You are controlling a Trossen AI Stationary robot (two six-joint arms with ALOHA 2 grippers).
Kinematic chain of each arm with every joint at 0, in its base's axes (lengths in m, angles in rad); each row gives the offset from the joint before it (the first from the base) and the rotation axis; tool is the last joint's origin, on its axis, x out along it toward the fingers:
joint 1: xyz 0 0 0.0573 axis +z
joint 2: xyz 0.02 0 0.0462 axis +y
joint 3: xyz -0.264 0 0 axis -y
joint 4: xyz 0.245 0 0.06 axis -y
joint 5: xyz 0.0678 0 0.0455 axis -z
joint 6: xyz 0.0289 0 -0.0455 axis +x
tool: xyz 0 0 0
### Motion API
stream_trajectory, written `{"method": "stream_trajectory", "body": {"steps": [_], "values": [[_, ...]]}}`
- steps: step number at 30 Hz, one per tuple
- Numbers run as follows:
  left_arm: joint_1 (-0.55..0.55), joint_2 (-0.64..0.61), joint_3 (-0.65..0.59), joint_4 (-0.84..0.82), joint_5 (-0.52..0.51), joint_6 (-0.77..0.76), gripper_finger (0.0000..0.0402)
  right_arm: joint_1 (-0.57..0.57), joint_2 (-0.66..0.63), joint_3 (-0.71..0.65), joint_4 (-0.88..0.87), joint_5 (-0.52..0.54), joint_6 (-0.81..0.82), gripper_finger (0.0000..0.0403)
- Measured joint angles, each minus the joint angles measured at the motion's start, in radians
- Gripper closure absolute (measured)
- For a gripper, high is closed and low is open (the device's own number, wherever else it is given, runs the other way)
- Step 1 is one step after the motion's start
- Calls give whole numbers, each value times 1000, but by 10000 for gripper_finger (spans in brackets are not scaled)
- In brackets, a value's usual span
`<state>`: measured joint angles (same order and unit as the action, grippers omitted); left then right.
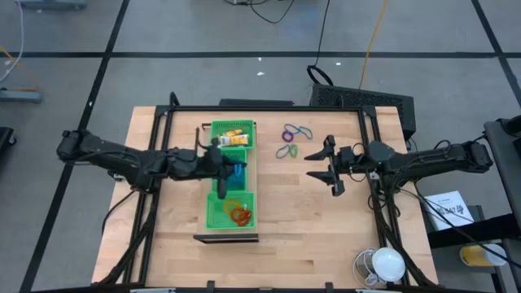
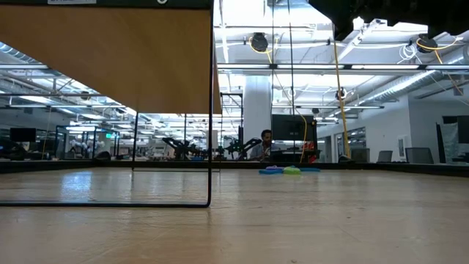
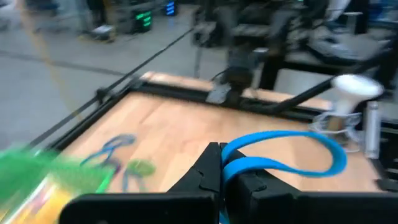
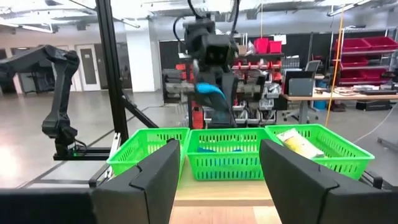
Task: Pick & Place Office Desk Supplies
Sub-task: Put the blue rubber band into the center green bin on the shelf
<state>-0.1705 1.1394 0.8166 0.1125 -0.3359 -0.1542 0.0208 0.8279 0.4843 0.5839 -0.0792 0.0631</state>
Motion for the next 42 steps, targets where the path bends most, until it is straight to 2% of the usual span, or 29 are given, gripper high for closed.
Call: {"method": "stream_trajectory", "body": {"steps": [5, 9, 15, 18, 21, 28, 32, 38, 42], "values": [[-21, -69, -115, -6, -108, -119, 387, 0, 5, 0, 1, 0, 0, 193], [-22, -82, -138, -10, -112, -194, 384, 0, 5, 0, 1, 0, 0, 195], [-22, -79, -138, -14, -110, -189, 395, 0, 4, 0, -6, 0, 0, 197], [-22, -79, -138, -15, -110, -203, 388, 0, 4, 0, -9, 0, 0, 197], [-21, -79, -138, -15, -110, -232, 353, 0, 4, 0, -13, 0, 0, 198], [-20, -79, -138, -16, -110, -252, 232, 0, 4, 0, -14, 0, 0, 198], [-20, -79, -138, -21, -110, -251, 182, 0, 4, 0, -15, 0, 0, 200], [-20, -79, -137, -21, -110, -286, 142, 0, 4, 0, -20, 0, 0, 202], [-7, -79, -137, -36, -106, -390, 127, 0, 4, 0, -22, 0, 0, 202]]}}
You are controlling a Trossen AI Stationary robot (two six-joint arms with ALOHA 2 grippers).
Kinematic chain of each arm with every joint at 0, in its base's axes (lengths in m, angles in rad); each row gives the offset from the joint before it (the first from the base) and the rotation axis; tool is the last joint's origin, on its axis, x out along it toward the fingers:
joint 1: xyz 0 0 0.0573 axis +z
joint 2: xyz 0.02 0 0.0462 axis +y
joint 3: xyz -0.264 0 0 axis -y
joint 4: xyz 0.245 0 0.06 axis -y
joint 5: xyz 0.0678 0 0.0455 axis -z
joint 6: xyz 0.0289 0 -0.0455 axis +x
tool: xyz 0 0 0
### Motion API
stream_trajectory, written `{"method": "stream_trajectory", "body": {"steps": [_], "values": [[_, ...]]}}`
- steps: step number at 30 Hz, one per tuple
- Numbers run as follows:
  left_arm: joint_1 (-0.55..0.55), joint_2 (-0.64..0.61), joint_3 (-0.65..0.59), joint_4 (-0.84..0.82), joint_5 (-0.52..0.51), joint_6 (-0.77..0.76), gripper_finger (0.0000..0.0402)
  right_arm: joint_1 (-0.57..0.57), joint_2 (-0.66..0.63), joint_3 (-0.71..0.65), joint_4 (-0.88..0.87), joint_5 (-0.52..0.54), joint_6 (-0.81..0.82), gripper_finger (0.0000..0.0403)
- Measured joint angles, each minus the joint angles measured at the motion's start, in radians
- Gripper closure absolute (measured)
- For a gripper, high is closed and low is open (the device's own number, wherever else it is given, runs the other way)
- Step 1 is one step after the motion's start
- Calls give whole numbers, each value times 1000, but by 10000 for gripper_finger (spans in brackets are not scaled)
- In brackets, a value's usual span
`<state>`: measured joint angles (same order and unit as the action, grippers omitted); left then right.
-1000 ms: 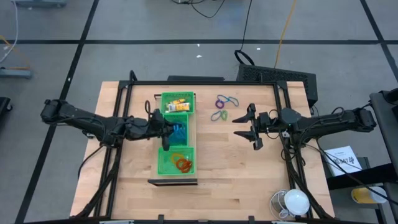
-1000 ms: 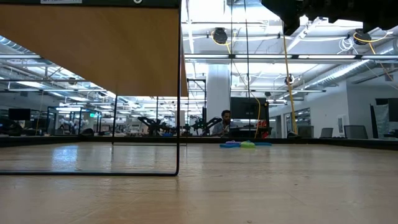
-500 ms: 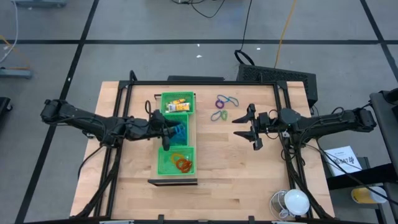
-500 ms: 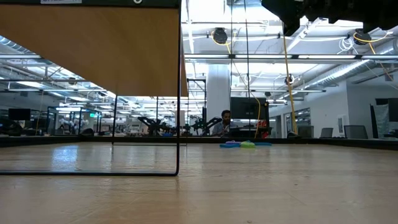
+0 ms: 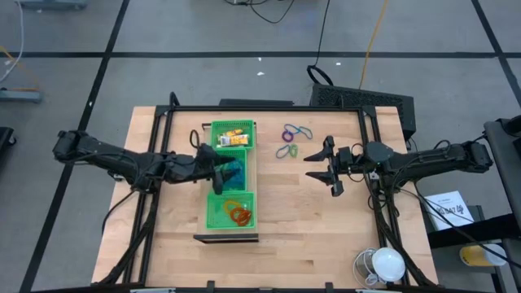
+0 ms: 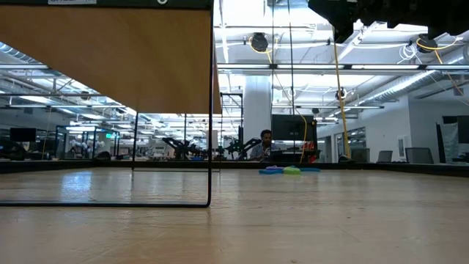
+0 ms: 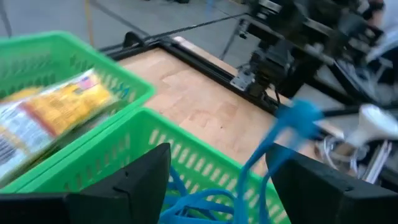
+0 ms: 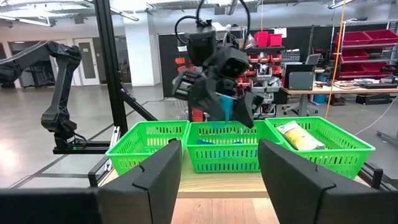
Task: Pick & Place Office Desk Supplies
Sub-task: Put the blue rubber band into the center green bin on the shelf
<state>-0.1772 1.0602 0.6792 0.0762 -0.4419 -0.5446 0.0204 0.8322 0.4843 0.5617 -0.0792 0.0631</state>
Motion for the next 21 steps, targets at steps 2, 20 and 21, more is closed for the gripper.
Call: {"method": "stream_trajectory", "body": {"steps": [2, 20, 21], "values": [[14, -3, 0, -9, 8, -66, 122, 0, 0, 0, 0, 0, 0, 202], [61, -160, 26, -4, 157, 84, 121, 0, 0, 0, -20, 24, 1, 202], [55, -181, 26, -9, 157, 108, 121, 0, 0, 0, -33, 57, 1, 202]]}}
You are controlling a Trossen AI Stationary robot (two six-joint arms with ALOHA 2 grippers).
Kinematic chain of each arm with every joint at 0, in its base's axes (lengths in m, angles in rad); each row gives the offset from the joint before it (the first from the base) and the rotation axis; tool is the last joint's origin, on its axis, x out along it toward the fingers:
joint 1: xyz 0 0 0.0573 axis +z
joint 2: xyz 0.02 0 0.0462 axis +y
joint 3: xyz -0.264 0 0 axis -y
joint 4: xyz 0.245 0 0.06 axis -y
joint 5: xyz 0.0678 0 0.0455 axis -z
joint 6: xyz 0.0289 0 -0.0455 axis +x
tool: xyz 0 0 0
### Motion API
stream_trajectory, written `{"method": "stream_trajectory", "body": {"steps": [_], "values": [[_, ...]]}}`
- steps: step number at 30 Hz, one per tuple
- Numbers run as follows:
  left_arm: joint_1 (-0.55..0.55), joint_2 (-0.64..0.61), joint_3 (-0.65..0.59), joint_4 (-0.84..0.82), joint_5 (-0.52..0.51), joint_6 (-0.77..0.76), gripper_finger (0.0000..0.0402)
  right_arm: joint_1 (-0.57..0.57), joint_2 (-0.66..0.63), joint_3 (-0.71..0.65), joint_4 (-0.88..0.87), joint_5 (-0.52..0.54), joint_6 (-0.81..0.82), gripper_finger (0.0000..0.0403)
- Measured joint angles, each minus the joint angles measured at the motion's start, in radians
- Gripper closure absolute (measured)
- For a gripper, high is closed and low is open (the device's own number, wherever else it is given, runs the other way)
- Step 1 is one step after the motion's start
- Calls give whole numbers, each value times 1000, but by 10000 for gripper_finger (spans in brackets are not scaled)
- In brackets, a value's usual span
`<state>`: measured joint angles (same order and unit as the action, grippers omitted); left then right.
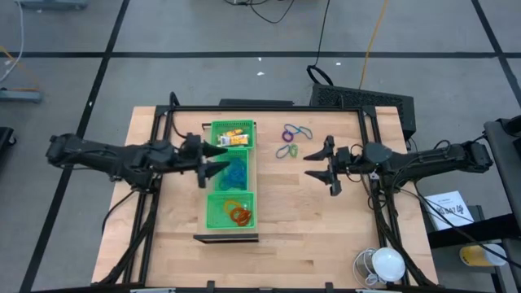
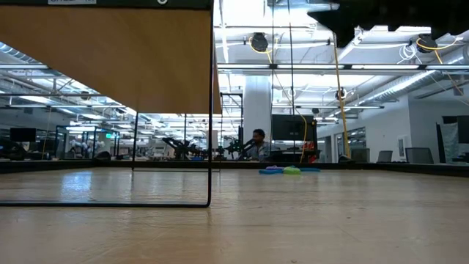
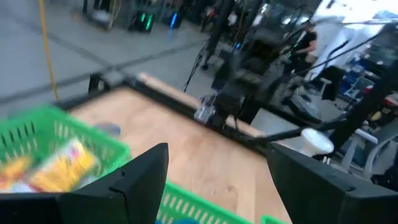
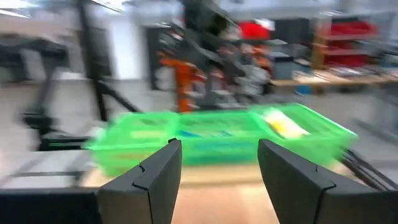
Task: Pick & Place Office Desk Supplies
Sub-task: Put the blue rubber band into the center green bin on the shelf
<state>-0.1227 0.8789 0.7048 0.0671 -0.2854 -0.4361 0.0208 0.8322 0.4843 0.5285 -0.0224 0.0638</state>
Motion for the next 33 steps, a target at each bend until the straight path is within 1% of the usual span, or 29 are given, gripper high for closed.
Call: {"method": "stream_trajectory", "body": {"steps": [2, 4, 6, 8, 9, 13, 16, 19, 22, 26, 29, 33], "values": [[-12, -49, 0, -14, -7, 54, 121, -1, 0, 0, -39, 103, 2, 202], [-24, -84, 0, -52, -18, 102, 121, -10, 1, 0, -95, 240, 0, 202], [-33, -106, 0, -107, -60, 115, 121, -39, 15, 0, -158, 357, 8, 202], [-42, -114, 0, -147, -108, 115, 121, -82, 43, 0, -230, 411, 28, 202], [-45, -116, 0, -159, -134, 121, 121, -108, 65, 0, -258, 415, 42, 202], [-59, -117, -1, -170, -213, 152, 121, -235, 191, 0, -333, 414, 82, 198], [-63, -117, -1, -169, -221, 170, 121, -357, 301, 0, -337, 401, 82, 186], [-63, -115, -1, -170, -221, 165, 121, -482, 412, 0, -301, 294, 89, 172], [-63, -113, -1, -170, -221, 162, 121, -574, 517, 0, -236, 211, 87, 159], [-62, -113, -1, -170, -221, 161, 121, -647, 627, 0, -146, 138, 72, 149], [-62, -113, -1, -171, -221, 161, 121, -680, 685, 0, -101, 76, 70, 150], [-62, -113, -1, -171, -221, 163, 121, -695, 740, 17, -111, 68, 68, 158]]}}
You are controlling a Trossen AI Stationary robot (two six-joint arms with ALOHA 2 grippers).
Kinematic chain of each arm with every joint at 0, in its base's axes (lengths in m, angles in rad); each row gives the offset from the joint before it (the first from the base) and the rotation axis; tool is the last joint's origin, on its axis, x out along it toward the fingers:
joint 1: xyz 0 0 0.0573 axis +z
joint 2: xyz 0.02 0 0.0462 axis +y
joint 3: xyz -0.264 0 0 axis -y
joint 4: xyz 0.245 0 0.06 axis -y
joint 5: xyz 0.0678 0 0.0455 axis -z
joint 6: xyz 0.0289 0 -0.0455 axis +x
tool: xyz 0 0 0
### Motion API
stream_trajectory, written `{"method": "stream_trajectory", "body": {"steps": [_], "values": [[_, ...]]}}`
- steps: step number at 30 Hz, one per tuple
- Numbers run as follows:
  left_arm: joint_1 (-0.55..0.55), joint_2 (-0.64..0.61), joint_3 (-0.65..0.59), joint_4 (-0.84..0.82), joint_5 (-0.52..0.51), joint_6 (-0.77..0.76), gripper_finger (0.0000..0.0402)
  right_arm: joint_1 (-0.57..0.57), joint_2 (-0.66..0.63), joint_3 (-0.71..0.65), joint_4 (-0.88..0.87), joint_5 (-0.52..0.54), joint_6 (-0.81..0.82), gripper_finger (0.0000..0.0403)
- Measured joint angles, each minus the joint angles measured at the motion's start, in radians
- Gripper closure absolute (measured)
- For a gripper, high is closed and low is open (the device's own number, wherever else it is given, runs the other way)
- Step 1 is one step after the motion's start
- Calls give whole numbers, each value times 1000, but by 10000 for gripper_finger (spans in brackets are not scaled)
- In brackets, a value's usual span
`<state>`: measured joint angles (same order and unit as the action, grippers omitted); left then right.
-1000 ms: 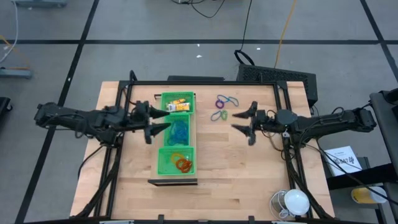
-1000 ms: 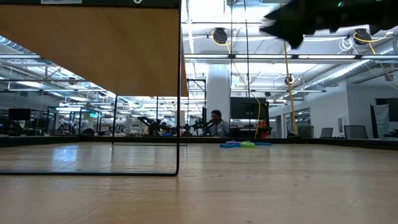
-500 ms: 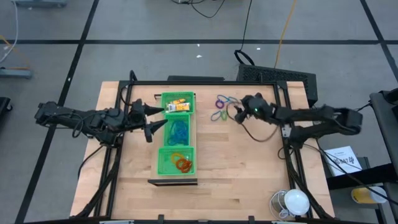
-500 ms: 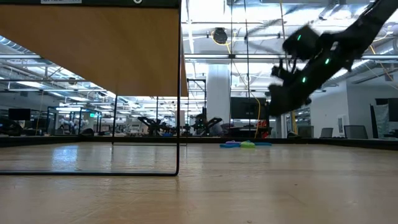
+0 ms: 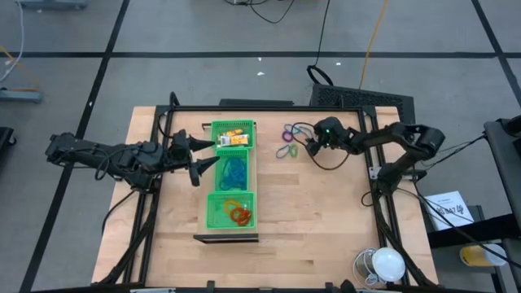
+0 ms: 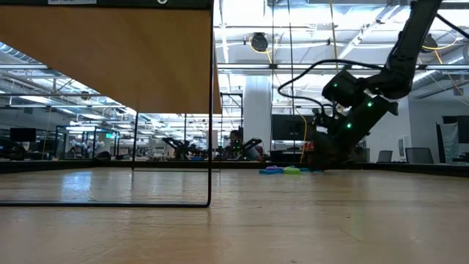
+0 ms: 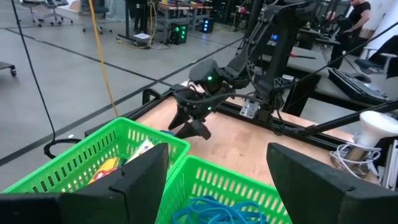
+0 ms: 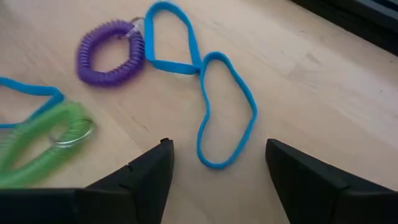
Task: Pick & Place Office Desk Supplies
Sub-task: Put the blue rubber band into the center green bin on the shelf
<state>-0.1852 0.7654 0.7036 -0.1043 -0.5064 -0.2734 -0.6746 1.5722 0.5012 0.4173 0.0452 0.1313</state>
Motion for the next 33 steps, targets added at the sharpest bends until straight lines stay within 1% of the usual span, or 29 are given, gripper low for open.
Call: {"method": "stream_trajectory", "body": {"steps": [5, 9, 15, 22, 24, 29, 33], "values": [[2, 14, 0, -2, -1, 3, 121, 4, 69, 62, -47, 7, -29, 171], [2, 34, -1, -8, -1, 4, 121, 8, 87, 101, -109, 14, -18, 201], [2, 78, -1, -7, -1, 7, 121, -4, 87, 104, -134, 15, 10, 276], [2, 98, -1, -1, -1, 6, 121, -15, 89, 104, -188, 14, 12, 372], [2, 99, -1, 1, -1, 5, 121, -15, 89, 103, -190, 11, -6, 393], [2, 99, -1, 3, -1, -7, 121, -13, 84, 102, -156, 7, -20, 398], [2, 99, -1, 3, -1, -30, 121, -6, 40, 99, -141, -12, -20, 400]]}}
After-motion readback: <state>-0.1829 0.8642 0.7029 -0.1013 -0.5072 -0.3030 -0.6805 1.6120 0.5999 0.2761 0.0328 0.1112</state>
